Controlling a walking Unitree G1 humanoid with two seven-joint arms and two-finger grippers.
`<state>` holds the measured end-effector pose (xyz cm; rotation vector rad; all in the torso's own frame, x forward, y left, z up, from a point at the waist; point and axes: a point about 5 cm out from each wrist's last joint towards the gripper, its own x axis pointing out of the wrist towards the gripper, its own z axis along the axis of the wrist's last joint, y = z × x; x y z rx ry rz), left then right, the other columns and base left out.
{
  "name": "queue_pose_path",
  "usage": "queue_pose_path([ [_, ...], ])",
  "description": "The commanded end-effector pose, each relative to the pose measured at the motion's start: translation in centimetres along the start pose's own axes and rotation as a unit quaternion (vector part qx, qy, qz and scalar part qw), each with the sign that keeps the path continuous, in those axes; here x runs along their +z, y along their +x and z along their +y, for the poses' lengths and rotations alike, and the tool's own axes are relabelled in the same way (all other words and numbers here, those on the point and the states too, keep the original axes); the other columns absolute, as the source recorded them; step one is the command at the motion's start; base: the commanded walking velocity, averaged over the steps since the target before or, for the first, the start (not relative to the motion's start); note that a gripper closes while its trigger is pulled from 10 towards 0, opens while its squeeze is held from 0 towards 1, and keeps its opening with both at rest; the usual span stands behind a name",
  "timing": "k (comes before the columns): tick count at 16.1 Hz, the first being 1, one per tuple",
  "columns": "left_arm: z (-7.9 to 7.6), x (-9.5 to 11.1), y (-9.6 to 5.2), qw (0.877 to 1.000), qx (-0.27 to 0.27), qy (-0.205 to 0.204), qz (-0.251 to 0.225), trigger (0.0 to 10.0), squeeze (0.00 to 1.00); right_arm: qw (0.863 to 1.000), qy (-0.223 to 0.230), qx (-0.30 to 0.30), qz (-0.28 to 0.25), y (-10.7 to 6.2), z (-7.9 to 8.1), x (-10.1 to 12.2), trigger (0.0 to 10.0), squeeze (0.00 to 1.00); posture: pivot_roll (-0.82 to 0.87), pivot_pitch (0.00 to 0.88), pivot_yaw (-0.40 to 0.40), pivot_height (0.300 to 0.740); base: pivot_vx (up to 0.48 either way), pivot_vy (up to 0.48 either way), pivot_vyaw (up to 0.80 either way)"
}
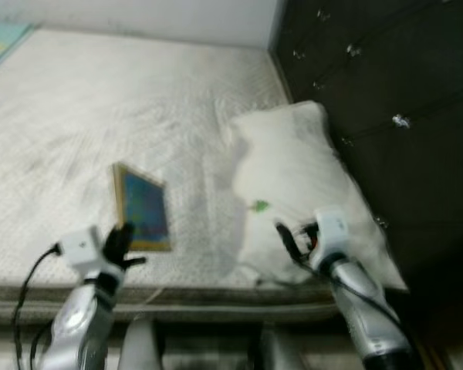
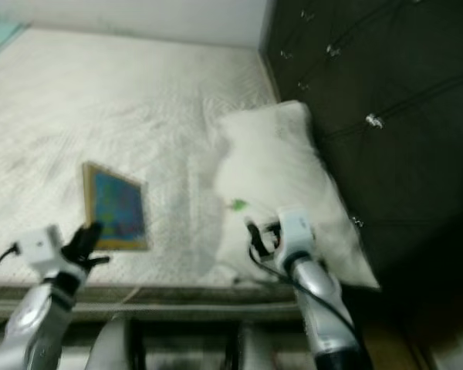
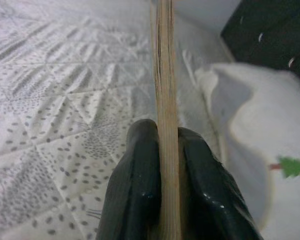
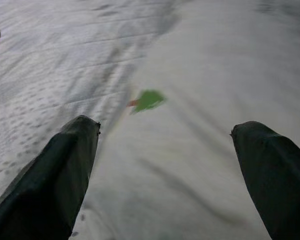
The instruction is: Clean up the room
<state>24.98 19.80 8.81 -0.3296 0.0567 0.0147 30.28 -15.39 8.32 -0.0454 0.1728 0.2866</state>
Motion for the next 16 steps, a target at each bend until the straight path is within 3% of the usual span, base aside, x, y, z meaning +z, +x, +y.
queue_pose_path([
  [1,0.3,-0.28,-0.24,1.0,0.005,0.002,0.008,10.0,0.0,1.0,-0.001,0.006,0.002,-0.2,0.17,-0.14,10.0,0.0,-0.11,0.132,-0.087,0.645,0.0,0.0,0.0],
  [6,0.26,-0.33,-0.19,1.0,0.004,0.001,0.009,10.0,0.0,1.0,-0.004,0.013,0.003,-0.18,0.27,-0.19,10.0,0.0,-0.11,0.128,-0.087,0.645,0.0,0.0,0.0],
  [11,0.18,-0.33,-0.07,1.0,0.005,-0.002,0.007,10.0,0.0,1.0,-0.005,0.015,0.007,-0.12,0.25,-0.22,10.0,0.0,-0.11,0.134,-0.09,0.603,0.0,0.0,0.0],
  [16,0.15,-0.3,0.06,1.0,0.003,-0.007,0.008,10.0,0.0,1.0,-0.001,0.015,0.006,-0.05,0.2,-0.14,10.0,0.0,-0.12,0.146,-0.093,0.603,0.0,0.0,0.0],
])
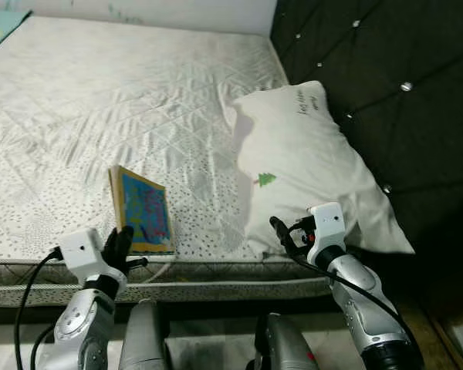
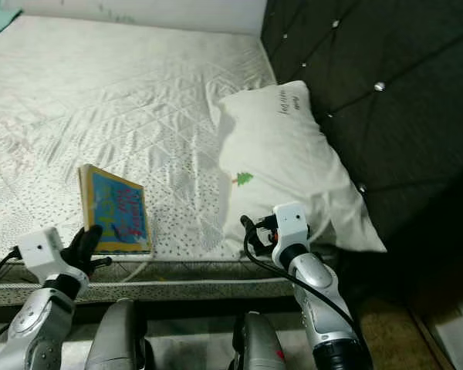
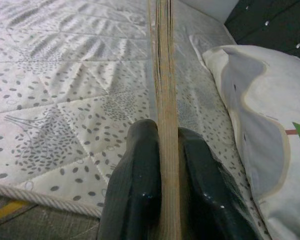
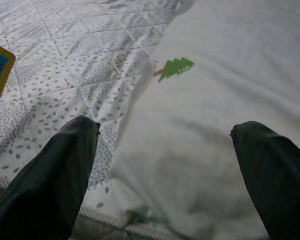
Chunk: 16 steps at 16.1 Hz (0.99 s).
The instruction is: Clean up the room
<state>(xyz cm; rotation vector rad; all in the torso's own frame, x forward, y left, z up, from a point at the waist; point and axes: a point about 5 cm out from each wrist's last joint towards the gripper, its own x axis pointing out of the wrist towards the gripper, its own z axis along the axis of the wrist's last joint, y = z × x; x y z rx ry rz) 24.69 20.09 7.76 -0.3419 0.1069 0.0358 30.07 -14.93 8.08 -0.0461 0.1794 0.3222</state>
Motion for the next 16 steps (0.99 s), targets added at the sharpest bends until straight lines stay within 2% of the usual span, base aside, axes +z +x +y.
queue_pose_path([
  [1,-0.48,0.64,0.28,1.0,-0.011,-0.001,-0.015,10.0,0.0,1.0,0.001,-0.004,0.003,-0.02,-0.33,0.11,10.0,0.0,-0.12,0.147,-0.093,0.603,0.0,0.0,0.0],
  [10,-0.54,1.1,0.58,0.999,-0.016,-0.002,-0.029,10.0,0.0,1.0,0.002,0.0,-0.007,0.1,-0.3,0.34,10.0,0.0,-0.12,0.147,-0.092,0.603,0.0,0.0,0.0],
  [12,-0.57,1.1,0.59,0.999,-0.016,-0.002,-0.029,10.0,0.0,1.0,-0.019,0.009,-0.013,0.02,0.02,0.51,10.0,0.0,-0.12,0.15,-0.092,0.603,0.0,0.0,0.8],
  [14,-0.67,1.15,0.58,0.999,-0.02,-0.003,-0.03,10.0,0.0,1.0,-0.013,0.003,-0.009,0.04,-0.16,0.43,10.0,0.0,-0.12,0.15,-0.092,0.603,0.0,0.0,0.74],
  [16,-0.79,1.13,0.6,0.999,-0.028,-0.005,-0.033,10.0,0.0,1.0,-0.007,0.001,-0.006,0.07,-0.22,0.34,10.0,0.0,-0.12,0.149,-0.091,0.603,0.309,0.0,0.0],
])
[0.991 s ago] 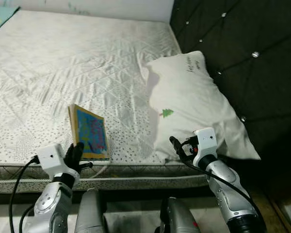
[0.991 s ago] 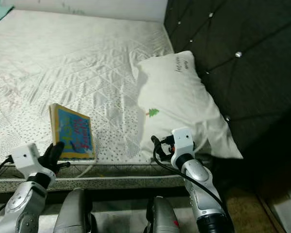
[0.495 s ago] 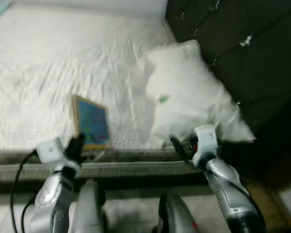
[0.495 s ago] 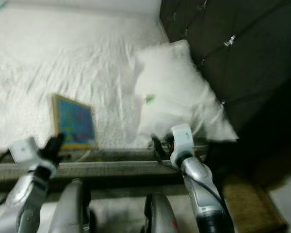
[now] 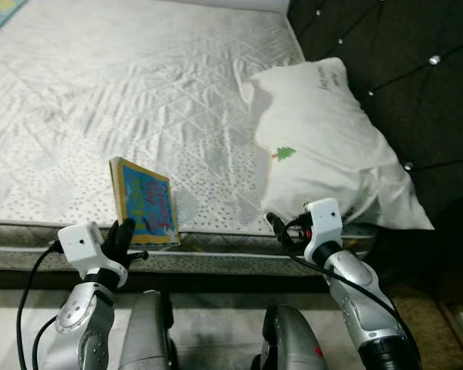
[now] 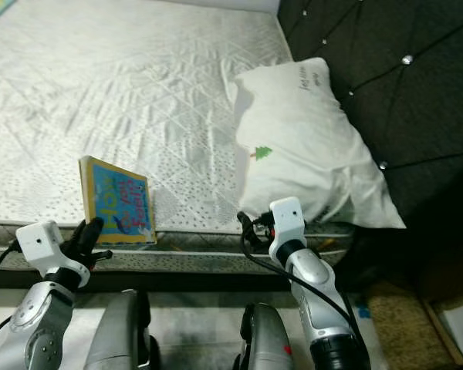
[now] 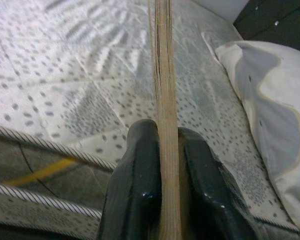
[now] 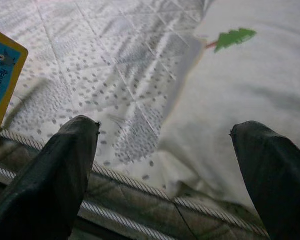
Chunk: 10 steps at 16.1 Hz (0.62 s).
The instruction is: Clean up the room
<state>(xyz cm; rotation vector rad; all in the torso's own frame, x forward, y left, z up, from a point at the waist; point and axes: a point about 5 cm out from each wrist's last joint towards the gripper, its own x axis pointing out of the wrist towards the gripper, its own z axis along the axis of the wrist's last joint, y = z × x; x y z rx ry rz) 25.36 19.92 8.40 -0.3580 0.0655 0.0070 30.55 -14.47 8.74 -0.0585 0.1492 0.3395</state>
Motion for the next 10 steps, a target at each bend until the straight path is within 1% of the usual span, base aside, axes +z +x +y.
queue_pose_path([
  [1,-0.39,0.49,0.04,1.0,-0.011,0.002,-0.015,10.0,0.0,1.0,0.004,-0.007,0.009,-0.41,-0.5,-0.45,10.0,0.0,-0.12,0.149,-0.091,0.603,0.345,0.0,0.0],
  [10,-0.47,0.44,0.09,1.0,-0.015,0.005,-0.013,10.0,0.0,1.0,0.004,-0.005,0.009,-0.34,-0.48,-0.44,10.0,0.0,-0.12,0.147,-0.093,0.603,0.353,0.0,0.0],
])
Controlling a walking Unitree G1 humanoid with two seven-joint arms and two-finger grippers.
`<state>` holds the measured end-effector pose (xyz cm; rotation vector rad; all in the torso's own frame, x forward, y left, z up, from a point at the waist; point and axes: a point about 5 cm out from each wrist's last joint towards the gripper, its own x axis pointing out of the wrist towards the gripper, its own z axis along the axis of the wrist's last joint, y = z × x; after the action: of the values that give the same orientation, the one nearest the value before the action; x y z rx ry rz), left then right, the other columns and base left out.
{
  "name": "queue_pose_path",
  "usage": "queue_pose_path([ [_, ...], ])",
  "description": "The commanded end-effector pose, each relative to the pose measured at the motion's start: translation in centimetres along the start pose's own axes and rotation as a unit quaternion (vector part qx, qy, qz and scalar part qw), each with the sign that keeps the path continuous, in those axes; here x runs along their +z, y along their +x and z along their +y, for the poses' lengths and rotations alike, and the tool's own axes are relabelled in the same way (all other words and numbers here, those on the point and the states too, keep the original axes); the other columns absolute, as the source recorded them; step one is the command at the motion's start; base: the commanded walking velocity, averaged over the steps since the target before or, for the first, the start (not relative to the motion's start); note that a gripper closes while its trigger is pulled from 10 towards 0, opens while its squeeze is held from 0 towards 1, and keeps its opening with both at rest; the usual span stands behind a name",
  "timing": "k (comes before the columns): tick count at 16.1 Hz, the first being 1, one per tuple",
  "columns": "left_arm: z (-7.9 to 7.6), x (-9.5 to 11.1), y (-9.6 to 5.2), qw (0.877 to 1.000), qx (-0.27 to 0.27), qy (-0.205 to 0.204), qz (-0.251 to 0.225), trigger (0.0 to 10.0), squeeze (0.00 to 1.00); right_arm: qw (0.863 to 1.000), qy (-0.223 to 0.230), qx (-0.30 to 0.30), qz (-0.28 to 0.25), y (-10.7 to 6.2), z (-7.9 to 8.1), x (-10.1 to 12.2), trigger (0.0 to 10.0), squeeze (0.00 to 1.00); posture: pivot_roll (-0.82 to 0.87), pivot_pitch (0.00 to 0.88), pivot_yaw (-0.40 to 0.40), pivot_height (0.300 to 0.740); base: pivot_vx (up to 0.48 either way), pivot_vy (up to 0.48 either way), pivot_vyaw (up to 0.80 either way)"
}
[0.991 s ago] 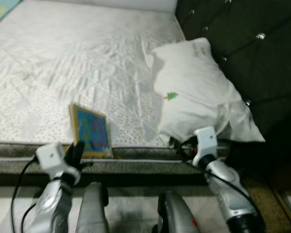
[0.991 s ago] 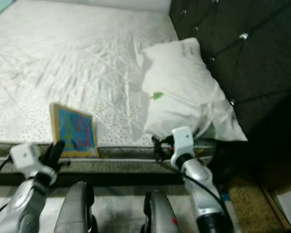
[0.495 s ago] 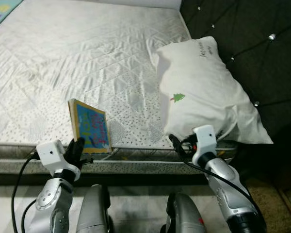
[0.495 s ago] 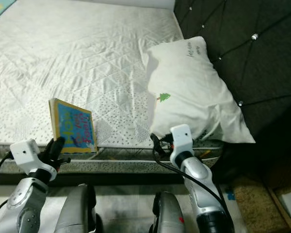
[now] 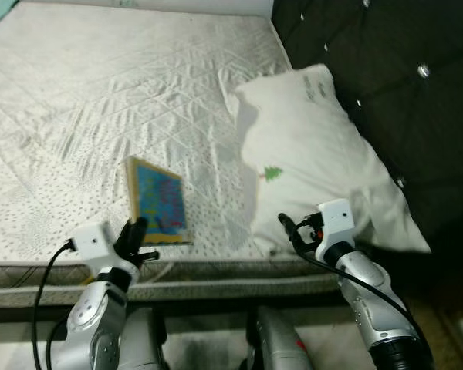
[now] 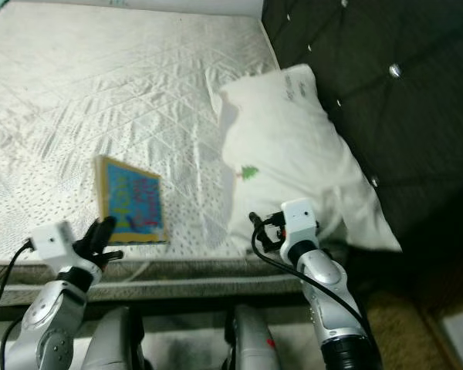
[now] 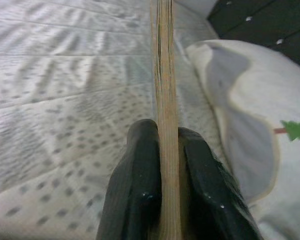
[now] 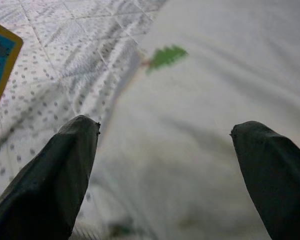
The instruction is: Clean up the room
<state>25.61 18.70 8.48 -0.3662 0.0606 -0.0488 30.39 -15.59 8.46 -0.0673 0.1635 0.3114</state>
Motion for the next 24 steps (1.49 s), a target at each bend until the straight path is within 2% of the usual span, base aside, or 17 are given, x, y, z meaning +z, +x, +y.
queue_pose_path([
  [1,0.7,0.7,-0.2,1.0,0.012,0.009,-0.015,10.0,0.0,1.0,0.002,0.011,0.0,0.1,0.6,-0.1,10.0,0.0,-0.11,0.14,-0.091,0.603,0.0,0.0,0.0],
  [4,0.8,0.4,-0.2,1.0,0.02,0.007,-0.007,10.0,0.0,1.0,0.014,0.008,0.001,0.1,0.5,-0.2,10.0,0.0,-0.11,0.136,-0.09,0.603,0.0,0.0,0.0],
  [5,0.8,0.3,0.1,1.0,0.018,-0.004,-0.001,10.0,0.0,1.0,0.014,0.008,0.002,0.1,0.4,-0.2,10.0,0.0,-0.12,0.133,-0.093,0.603,0.0,0.0,0.0],
  [7,0.8,0.2,1.2,0.999,-0.003,-0.042,0.013,10.0,0.0,1.0,0.012,0.006,0.001,-0.1,0.2,-0.2,10.0,0.0,-0.14,0.13,-0.096,0.603,0.0,0.0,0.0],
  [9,0.1,0.4,2.3,0.995,-0.028,-0.092,0.025,10.0,0.0,1.0,0.006,0.001,-0.002,-0.3,-0.1,-0.1,10.0,0.0,-0.16,0.131,-0.099,0.603,0.0,0.0,0.0],
  [11,-1.9,0.1,3.0,0.981,-0.069,-0.172,0.06,10.0,0.0,1.0,0.002,-0.003,-0.002,-0.5,-0.4,-0.1,10.0,0.0,-0.17,0.131,-0.098,0.603,0.0,0.0,0.0],
  [12,-3.8,0.0,2.9,0.963,-0.107,-0.232,0.08,10.0,0.0,1.0,-0.003,-0.005,-0.002,-0.7,-0.6,-0.1,10.0,0.0,-0.17,0.132,-0.096,0.603,0.0,0.0,0.0],
  [13,-4.4,-0.2,2.7,0.958,-0.118,-0.248,0.085,10.0,0.0,1.0,-0.005,-0.006,-0.002,-0.8,-0.6,-0.1,10.0,0.0,-0.17,0.131,-0.097,0.603,0.0,0.0,0.0],
  [14,-4.5,-0.8,2.2,0.948,-0.119,-0.274,0.113,10.0,0.0,1.0,-0.01,-0.006,-0.002,-0.8,-0.6,-0.1,10.0,0.0,-0.18,0.131,-0.099,0.603,0.0,0.0,0.0],
  [17,-3.9,-2.0,1.4,0.936,-0.108,-0.286,0.174,10.0,0.0,0.999,-0.032,-0.002,-0.009,-1.0,-0.8,0.2,10.0,0.0,-0.18,0.131,-0.102,0.603,0.0,0.0,0.0],
  [19,-3.8,-1.9,1.1,0.935,-0.105,-0.283,0.187,10.0,0.0,1.0,-0.024,0.001,-0.017,-1.4,-1.1,0.7,10.0,0.0,-0.18,0.131,-0.104,0.603,0.0,0.0,0.0],
  [20,-3.5,-1.6,0.8,0.937,-0.09,-0.281,0.187,10.0,0.0,0.999,0.015,0.032,-0.03,-2.1,-0.8,1.6,10.0,0.0,-0.18,0.133,-0.106,0.603,0.0,0.0,0.0],
  [21,-3.3,-1.6,0.7,0.939,-0.085,-0.275,0.189,10.0,0.0,0.998,0.034,0.048,-0.034,-2.3,-0.5,1.9,10.0,0.0,-0.18,0.135,-0.107,0.603,0.0,0.0,0.0],
  [22,-3.1,-1.8,0.4,0.937,-0.075,-0.281,0.191,10.0,0.0,0.996,0.041,0.075,-0.034,-2.7,-0.1,2.1,10.0,0.0,-0.18,0.135,-0.107,0.603,0.0,0.0,0.0],
  [23,-2.5,-2.1,-0.1,0.938,-0.056,-0.279,0.197,10.0,0.0,0.99,0.045,0.13,-0.023,-3.6,0.8,2.1,10.0,0.0,-0.18,0.137,-0.111,0.603,0.0,0.0,0.0],
  [24,-1.9,-2.3,-0.5,0.942,-0.036,-0.27,0.199,10.0,0.0,0.986,0.043,0.159,-0.008,-4.4,1.2,1.8,10.0,0.0,-0.18,0.137,-0.111,0.603,0.0,0.0,0.0],
])
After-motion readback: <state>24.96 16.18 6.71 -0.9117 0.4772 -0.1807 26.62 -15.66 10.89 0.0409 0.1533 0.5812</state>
